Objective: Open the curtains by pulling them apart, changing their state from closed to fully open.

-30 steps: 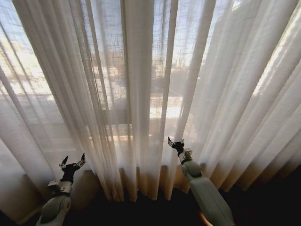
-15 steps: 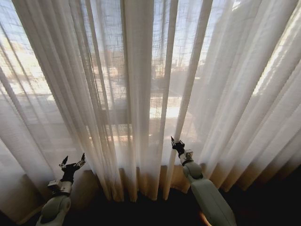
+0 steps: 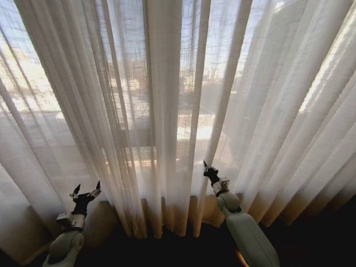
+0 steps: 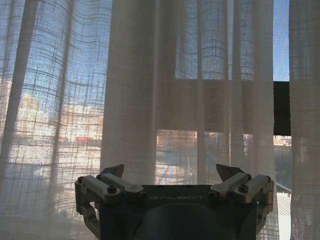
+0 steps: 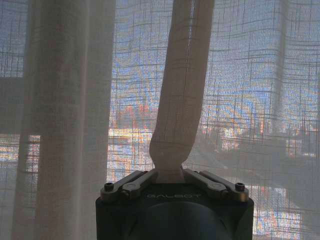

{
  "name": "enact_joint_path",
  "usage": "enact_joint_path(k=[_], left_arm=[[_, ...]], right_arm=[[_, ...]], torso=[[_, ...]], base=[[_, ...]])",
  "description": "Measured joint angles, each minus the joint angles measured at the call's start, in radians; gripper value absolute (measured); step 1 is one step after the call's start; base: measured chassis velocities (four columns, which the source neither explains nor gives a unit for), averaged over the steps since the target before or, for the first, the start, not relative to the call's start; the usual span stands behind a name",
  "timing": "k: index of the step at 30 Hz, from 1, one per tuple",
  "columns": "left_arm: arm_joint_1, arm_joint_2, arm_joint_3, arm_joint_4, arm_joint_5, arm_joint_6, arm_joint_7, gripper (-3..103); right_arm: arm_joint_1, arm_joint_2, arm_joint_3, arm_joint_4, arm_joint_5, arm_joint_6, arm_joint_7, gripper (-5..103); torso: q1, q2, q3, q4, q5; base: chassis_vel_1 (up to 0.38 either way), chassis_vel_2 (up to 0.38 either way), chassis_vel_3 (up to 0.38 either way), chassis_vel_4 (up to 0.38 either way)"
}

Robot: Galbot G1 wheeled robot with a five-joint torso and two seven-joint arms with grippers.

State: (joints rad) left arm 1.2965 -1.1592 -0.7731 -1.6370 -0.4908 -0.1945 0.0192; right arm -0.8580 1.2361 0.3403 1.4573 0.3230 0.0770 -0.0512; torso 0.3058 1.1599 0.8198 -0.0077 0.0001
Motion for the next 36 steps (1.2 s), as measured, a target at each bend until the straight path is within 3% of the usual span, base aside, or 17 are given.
enact_joint_path(k=[8,19,36], left_arm=[[0.000,0.000,0.000,0.000,0.000,0.000,0.000,100],[0.000,0.000,0.000,0.000,0.000,0.000,0.000,100],[0.000,0.000,0.000,0.000,0.000,0.000,0.000,100]], right_arm=[[-0.013,-0.017,0.019,0.000,0.045,0.006,-0.071,0],[-0.010,-0.026,0.035,-0.006,0.062,0.004,-0.072,0],[-0.010,-0.048,0.058,-0.006,0.089,0.004,-0.073,0]], torso=[[0.000,0.000,0.000,-0.0001,-0.0001],[0.000,0.000,0.000,0.0001,-0.0002],[0.000,0.000,0.000,0.0000,-0.0002]], base=[[0.000,0.000,0.000,0.000],[-0.044,-0.032,0.046,0.023],[-0.244,-0.236,0.248,0.228]])
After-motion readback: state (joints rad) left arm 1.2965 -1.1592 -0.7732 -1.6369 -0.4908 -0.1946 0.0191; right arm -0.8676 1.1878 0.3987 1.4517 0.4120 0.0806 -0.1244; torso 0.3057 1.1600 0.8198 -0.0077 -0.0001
